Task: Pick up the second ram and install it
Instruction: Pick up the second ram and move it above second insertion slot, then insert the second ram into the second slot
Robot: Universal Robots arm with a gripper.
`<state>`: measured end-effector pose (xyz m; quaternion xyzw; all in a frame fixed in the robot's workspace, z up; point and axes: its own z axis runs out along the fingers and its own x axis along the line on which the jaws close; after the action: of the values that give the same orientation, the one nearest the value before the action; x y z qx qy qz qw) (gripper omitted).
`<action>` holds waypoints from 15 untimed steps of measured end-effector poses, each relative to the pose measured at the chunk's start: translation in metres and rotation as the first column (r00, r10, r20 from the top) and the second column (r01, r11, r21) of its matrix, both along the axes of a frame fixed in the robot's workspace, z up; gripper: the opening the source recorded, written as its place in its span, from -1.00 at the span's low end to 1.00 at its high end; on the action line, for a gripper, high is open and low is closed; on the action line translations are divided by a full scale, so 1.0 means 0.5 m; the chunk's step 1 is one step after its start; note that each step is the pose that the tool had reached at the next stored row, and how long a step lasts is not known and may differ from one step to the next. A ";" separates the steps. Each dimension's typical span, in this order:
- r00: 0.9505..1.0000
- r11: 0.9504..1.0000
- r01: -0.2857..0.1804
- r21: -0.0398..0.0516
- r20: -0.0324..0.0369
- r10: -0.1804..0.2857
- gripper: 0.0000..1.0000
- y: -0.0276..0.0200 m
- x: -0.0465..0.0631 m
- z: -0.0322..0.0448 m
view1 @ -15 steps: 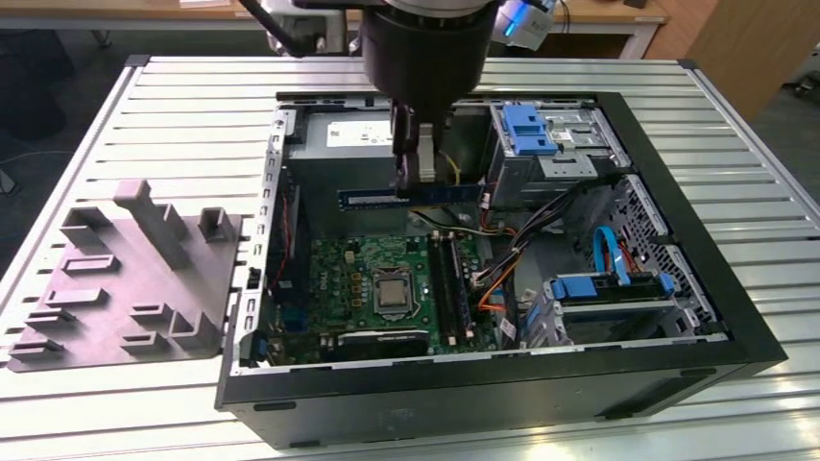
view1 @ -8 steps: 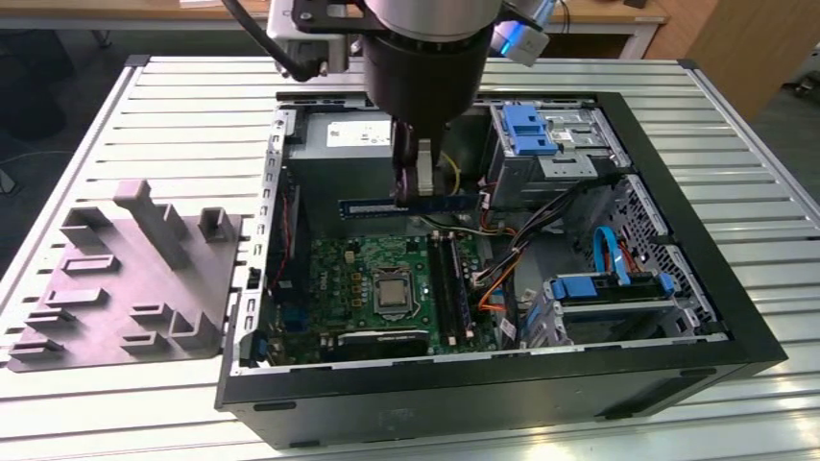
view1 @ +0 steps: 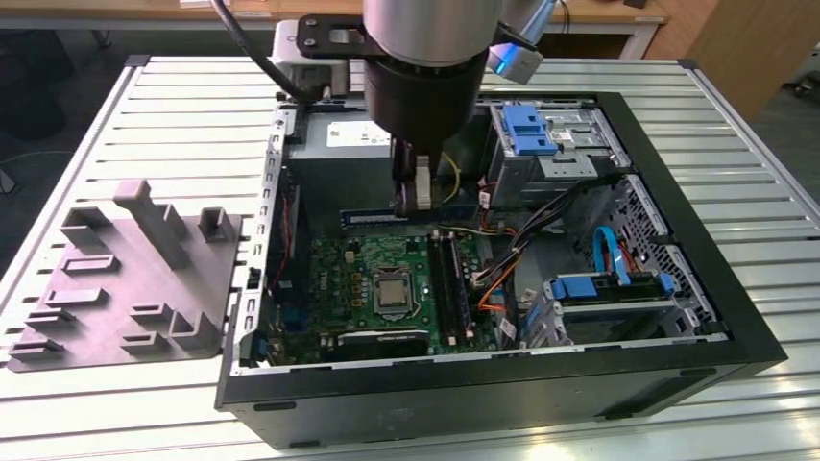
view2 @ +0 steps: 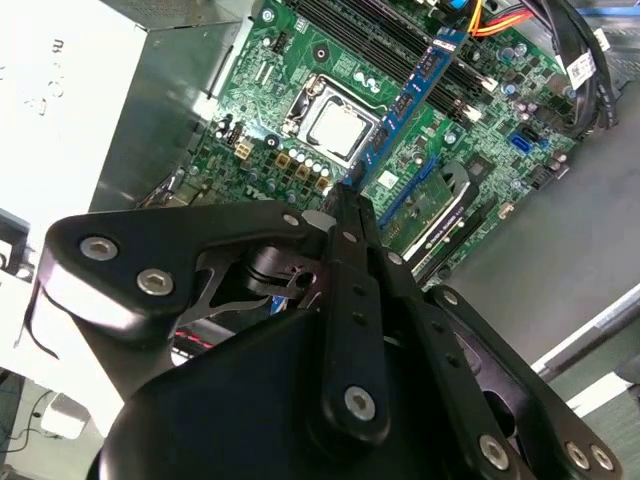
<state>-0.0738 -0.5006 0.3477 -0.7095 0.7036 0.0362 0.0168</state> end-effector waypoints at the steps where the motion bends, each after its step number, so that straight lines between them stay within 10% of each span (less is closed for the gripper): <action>1: 1.000 1.000 0.000 0.000 0.000 0.000 -0.77 0.0000 0.000 -0.004; 15: 1.000 1.000 0.000 0.000 0.000 0.000 -0.77 0.0027 -0.002 -0.034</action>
<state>-0.0747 -0.4993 0.3308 -0.7095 0.7036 0.0362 0.0168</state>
